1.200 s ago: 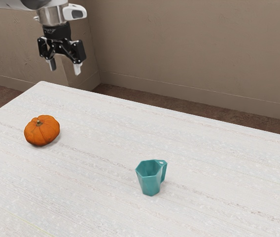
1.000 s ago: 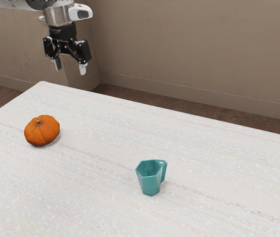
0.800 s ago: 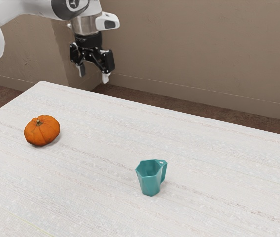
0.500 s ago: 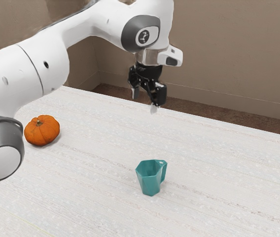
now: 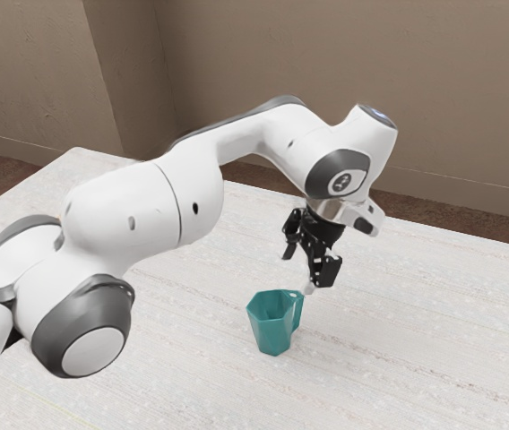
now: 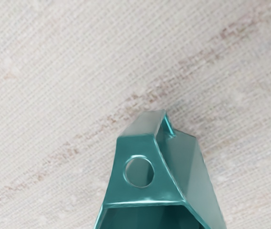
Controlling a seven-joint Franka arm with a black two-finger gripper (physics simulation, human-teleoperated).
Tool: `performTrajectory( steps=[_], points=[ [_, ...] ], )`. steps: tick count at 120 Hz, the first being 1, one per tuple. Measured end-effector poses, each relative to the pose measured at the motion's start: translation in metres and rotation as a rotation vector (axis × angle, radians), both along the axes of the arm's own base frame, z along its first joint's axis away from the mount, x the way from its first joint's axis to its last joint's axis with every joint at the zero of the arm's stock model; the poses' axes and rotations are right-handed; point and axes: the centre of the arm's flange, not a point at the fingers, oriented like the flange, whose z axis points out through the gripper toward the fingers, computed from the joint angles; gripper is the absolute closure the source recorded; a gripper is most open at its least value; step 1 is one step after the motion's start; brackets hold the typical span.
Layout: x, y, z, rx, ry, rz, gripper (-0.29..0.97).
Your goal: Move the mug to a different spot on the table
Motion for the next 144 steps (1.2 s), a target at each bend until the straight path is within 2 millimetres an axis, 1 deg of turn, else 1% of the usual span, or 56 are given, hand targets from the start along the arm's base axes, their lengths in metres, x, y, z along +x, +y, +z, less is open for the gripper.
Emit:
performTrajectory(
  steps=[8,21,38,66,75,92,103,121,144],
  points=[
    [0.007,0.002,-0.011,-0.035,0.002,0.015,0.00],
    [0.012,0.001,-0.029,-0.083,0.012,0.034,0.00],
    [0.019,0.010,-0.051,-0.095,0.020,0.063,0.00],
    [0.032,0.036,-0.061,-0.085,0.009,0.109,0.00],
    [0.034,0.039,-0.068,-0.099,0.011,0.121,0.00],
    [0.036,0.042,-0.087,-0.107,0.026,0.135,0.00],
    [0.038,0.046,-0.092,-0.096,0.029,0.144,0.00],
    [0.035,0.046,-0.097,-0.081,0.052,0.149,0.01],
    [0.030,0.040,-0.090,-0.075,0.073,0.158,0.04]
  ],
)
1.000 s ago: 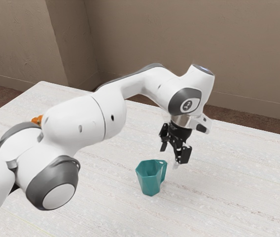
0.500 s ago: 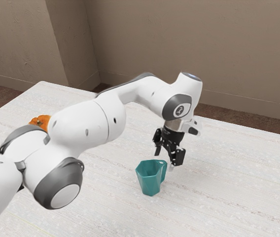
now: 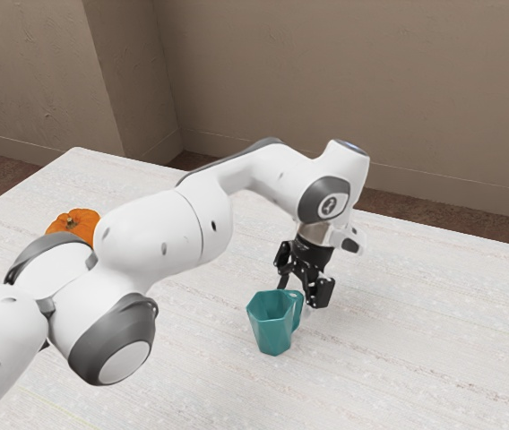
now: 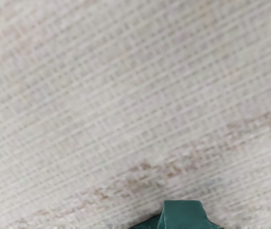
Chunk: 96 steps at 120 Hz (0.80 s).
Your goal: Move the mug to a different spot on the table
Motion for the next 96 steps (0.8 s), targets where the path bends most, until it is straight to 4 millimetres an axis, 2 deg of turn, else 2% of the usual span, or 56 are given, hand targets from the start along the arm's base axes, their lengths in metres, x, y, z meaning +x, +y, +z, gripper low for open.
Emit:
performTrajectory(
  steps=[29,50,96],
  points=[
    [-0.006,-0.005,-0.001,-0.007,0.033,0.018,0.08],
    [-0.012,-0.012,-0.001,0.007,0.046,0.017,0.14],
    [-0.016,-0.013,-0.002,0.024,0.066,0.031,0.29]
  ],
)
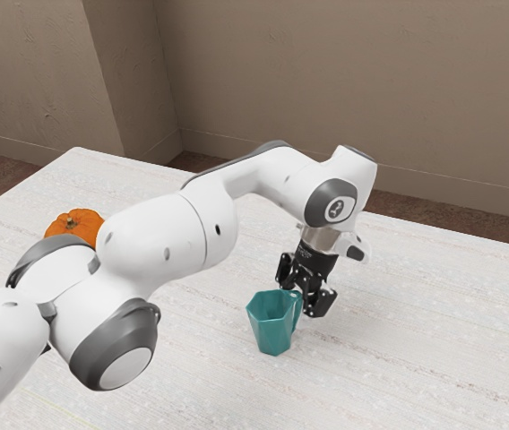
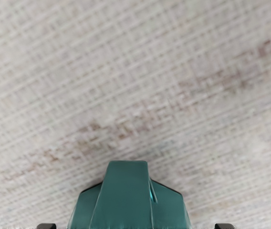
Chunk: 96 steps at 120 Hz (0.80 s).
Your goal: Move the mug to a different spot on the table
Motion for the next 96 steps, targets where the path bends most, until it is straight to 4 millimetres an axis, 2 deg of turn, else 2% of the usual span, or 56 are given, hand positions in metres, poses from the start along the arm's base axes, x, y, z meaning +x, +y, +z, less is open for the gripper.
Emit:
performTrajectory(
  steps=[54,96],
  points=[
    [-0.001,0.000,-0.001,0.008,0.001,0.012,0.52],
    [-0.004,0.004,0.012,0.046,0.011,0.022,0.58]
  ],
)
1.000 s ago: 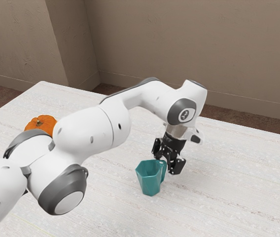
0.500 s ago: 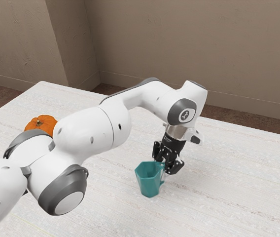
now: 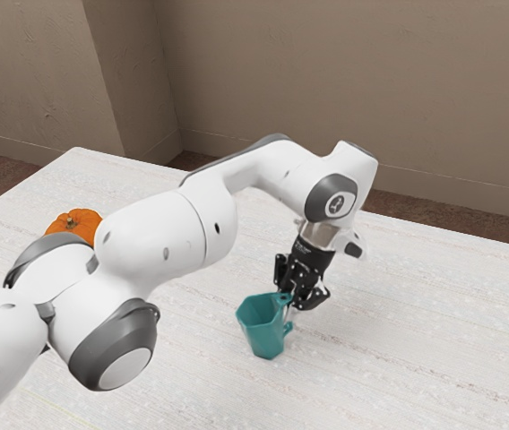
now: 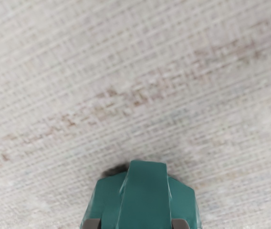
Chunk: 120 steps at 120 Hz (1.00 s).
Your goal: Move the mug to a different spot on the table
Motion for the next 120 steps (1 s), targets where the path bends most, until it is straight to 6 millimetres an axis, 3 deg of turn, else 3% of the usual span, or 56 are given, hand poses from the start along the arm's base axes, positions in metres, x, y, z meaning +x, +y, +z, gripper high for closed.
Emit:
performTrajectory(
  steps=[35,53,71,120],
  points=[
    [-0.005,0.000,-0.002,0.025,0.024,0.003,0.66],
    [-0.004,0.010,0.015,0.052,0.026,0.012,0.68],
    [0.003,0.036,0.029,0.086,0.018,0.036,0.68],
    [0.023,0.105,0.032,0.124,0.034,0.015,0.68]
  ],
)
